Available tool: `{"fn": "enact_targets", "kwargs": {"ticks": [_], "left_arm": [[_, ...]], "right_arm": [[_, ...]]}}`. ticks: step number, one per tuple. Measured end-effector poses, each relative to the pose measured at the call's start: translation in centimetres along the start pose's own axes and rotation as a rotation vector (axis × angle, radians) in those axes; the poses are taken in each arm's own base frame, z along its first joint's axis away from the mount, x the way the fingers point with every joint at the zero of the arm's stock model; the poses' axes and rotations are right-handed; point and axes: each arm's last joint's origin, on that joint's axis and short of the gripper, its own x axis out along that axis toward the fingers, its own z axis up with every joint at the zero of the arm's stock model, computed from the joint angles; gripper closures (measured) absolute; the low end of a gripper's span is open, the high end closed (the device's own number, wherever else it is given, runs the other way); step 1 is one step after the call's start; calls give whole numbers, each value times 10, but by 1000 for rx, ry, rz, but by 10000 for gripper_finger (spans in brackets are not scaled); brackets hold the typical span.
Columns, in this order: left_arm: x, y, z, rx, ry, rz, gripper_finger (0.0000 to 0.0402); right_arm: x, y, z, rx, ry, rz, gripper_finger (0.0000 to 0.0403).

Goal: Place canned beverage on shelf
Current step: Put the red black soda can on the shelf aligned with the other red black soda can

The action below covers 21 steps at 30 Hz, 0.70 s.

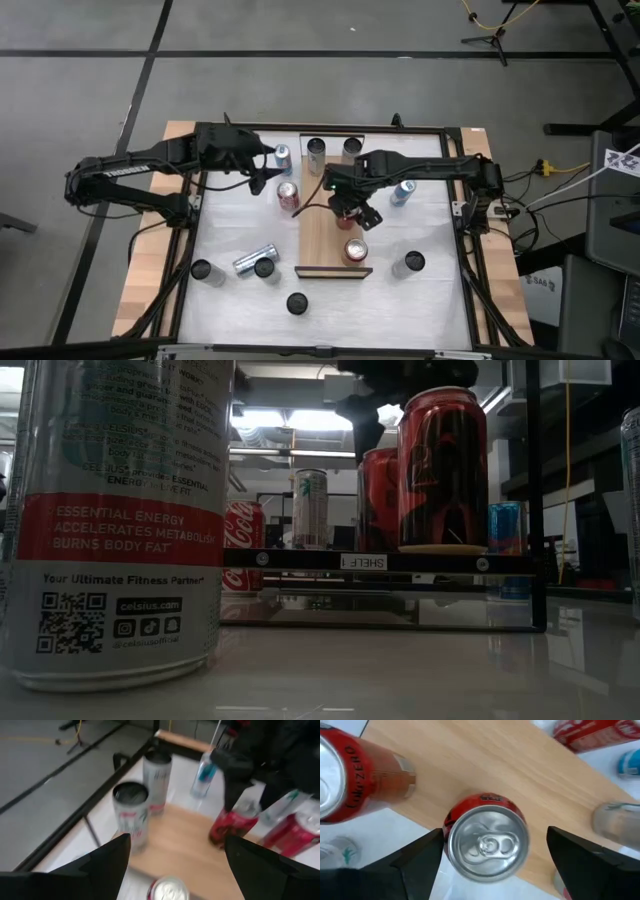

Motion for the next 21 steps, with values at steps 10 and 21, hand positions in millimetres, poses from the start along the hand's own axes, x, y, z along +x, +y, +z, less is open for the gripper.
{"fn": "enact_targets", "kwargs": {"ticks": [10,21], "left_arm": [[21,-19,3,28,-36,-58,88],[77,-55,-11,81,5,-119,124]], "right_arm": [[-49,3,2,112,-8,-4,59],[-78,43,-4,369,49,23,58]]}}
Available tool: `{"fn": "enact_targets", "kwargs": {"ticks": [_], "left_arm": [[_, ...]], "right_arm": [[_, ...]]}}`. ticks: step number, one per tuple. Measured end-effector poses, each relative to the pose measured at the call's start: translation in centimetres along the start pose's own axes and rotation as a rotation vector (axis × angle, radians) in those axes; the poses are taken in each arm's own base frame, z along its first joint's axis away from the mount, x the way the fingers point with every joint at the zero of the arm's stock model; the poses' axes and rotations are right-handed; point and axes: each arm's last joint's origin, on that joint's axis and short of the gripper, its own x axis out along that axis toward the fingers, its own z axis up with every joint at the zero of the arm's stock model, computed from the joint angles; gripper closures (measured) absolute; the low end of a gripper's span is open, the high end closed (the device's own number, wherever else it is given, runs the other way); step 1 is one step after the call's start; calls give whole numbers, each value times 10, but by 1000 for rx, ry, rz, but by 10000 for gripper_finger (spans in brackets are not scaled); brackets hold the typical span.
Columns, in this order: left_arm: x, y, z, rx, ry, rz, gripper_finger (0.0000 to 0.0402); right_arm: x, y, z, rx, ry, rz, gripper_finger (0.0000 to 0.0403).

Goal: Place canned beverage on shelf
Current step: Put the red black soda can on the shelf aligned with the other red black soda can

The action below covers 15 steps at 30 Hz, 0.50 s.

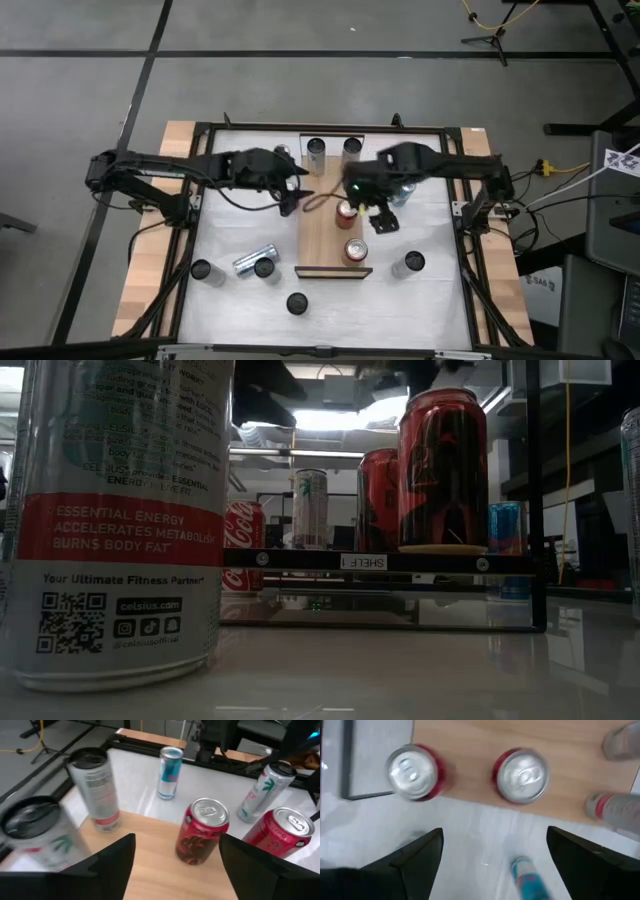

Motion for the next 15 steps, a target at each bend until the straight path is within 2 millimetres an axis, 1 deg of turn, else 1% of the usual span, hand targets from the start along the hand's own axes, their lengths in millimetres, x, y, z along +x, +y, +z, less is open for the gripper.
{"fn": "enact_targets", "kwargs": {"ticks": [4,7,9,12,15], "left_arm": [[17,-9,-5,11,6,-17,156],[30,-15,-9,18,-1,-16,181],[38,-18,-13,24,4,7,197],[48,-19,-19,24,17,53,218],[56,-20,-24,12,29,83,236]], "right_arm": [[-1,14,-15,65,-5,-75,58],[8,16,-24,139,-37,-137,58],[17,15,-29,188,-82,-148,58],[36,14,-33,236,-134,-148,58],[57,13,-36,243,-125,-166,58]]}}
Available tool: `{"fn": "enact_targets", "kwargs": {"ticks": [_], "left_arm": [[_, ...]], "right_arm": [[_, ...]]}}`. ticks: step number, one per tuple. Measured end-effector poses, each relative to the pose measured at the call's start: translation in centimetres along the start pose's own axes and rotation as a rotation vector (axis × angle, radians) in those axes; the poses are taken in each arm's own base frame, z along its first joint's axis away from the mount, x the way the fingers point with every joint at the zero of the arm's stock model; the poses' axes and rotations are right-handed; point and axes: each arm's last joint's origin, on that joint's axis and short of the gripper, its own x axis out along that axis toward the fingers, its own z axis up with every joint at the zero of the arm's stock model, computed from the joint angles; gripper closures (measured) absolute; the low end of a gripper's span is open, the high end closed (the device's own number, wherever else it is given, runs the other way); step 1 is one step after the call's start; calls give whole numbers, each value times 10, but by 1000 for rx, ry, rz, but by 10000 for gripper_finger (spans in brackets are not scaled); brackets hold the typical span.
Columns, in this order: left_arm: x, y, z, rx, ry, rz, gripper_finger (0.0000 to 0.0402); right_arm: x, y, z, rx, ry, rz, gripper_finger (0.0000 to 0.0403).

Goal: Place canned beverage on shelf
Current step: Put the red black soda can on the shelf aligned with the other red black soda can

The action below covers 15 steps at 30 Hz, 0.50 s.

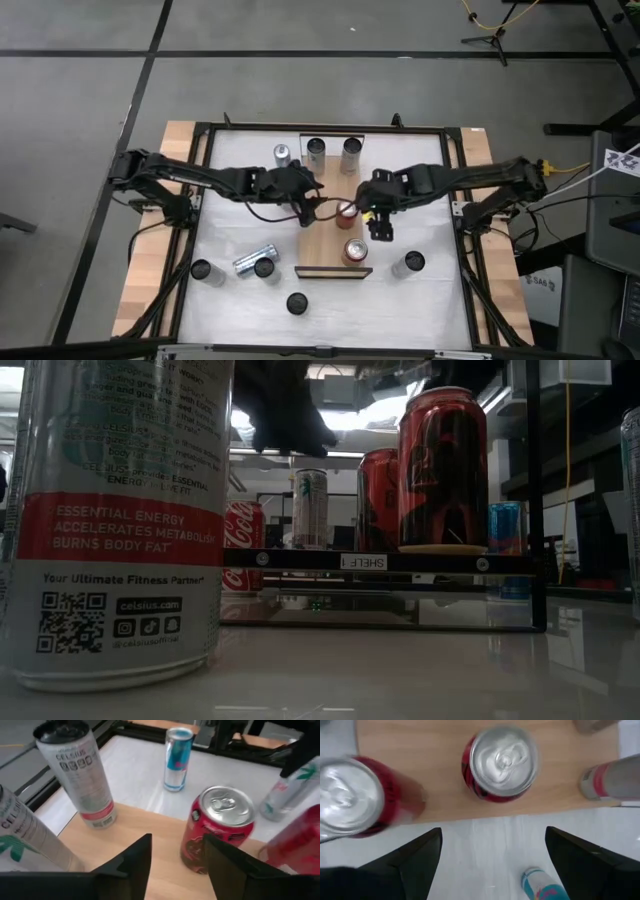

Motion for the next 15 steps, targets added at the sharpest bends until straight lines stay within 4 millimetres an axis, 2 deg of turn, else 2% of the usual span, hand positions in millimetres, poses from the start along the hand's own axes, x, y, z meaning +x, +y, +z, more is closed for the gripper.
{"fn": "enact_targets", "kwargs": {"ticks": [6,15], "left_arm": [[16,-3,-9,2,21,7,263],[32,-6,-15,-22,11,5,285]], "right_arm": [[29,2,-8,21,-1,-29,58],[35,-1,-8,59,-41,-158,58]]}}
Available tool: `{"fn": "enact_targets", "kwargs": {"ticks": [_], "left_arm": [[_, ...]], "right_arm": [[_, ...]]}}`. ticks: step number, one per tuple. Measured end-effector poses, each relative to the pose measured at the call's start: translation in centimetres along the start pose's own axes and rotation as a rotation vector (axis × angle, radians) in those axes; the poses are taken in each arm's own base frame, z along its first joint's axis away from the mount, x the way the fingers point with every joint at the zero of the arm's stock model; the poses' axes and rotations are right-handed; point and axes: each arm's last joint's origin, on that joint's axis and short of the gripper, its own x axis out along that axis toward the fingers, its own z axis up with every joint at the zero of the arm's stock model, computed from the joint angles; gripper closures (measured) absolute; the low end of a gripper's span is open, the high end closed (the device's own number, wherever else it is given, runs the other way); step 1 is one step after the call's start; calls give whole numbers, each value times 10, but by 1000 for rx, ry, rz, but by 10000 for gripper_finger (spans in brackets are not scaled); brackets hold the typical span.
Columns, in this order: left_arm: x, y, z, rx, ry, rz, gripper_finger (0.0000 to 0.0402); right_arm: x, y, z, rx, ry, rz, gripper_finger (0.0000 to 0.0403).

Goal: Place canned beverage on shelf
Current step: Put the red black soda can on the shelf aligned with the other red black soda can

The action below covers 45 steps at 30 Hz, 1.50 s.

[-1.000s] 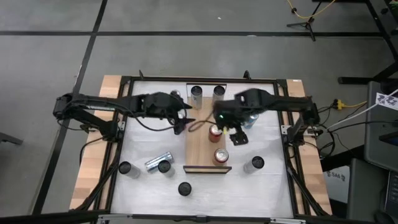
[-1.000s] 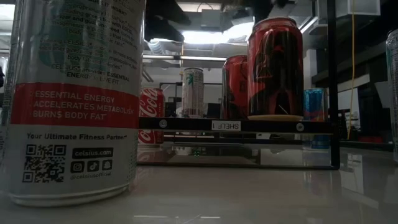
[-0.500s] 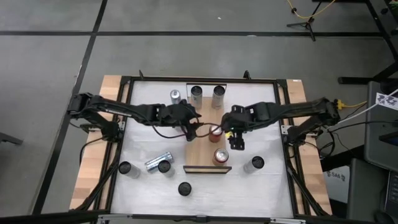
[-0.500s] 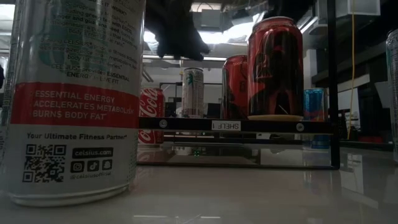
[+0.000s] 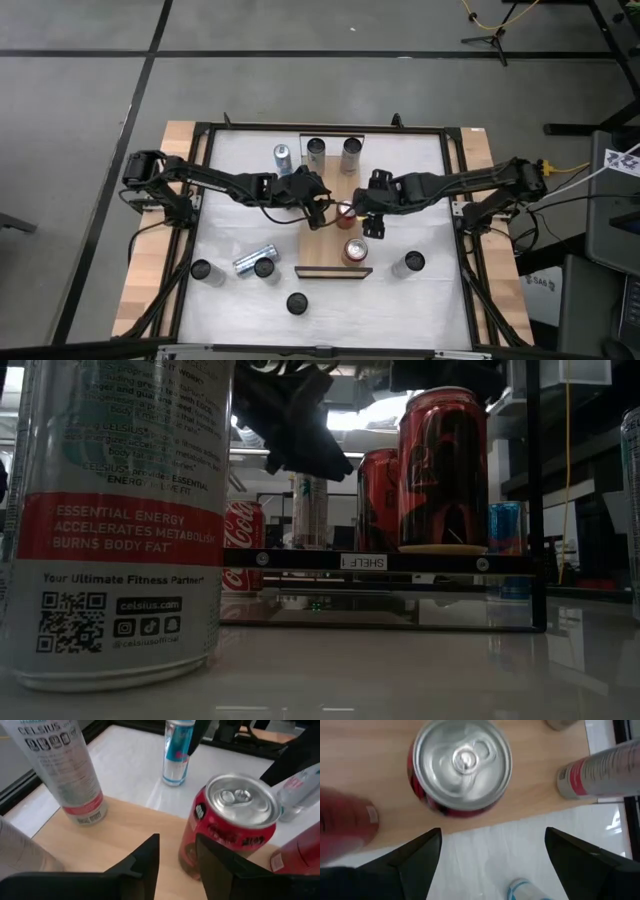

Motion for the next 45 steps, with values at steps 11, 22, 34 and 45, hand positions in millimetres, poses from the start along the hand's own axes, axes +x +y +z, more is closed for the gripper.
{"fn": "enact_targets", "kwargs": {"ticks": [11,22,34,45], "left_arm": [[2,-1,4,-13,-45,-11,290],[4,-5,2,-11,-40,-48,290],[1,-15,-1,11,-26,-116,290],[-3,-28,-4,31,-21,-157,290]], "right_arm": [[0,0,3,11,-35,-9,59],[0,0,3,11,-35,-13,59],[0,0,3,14,-29,-13,59],[0,0,1,33,-18,-21,59]]}}
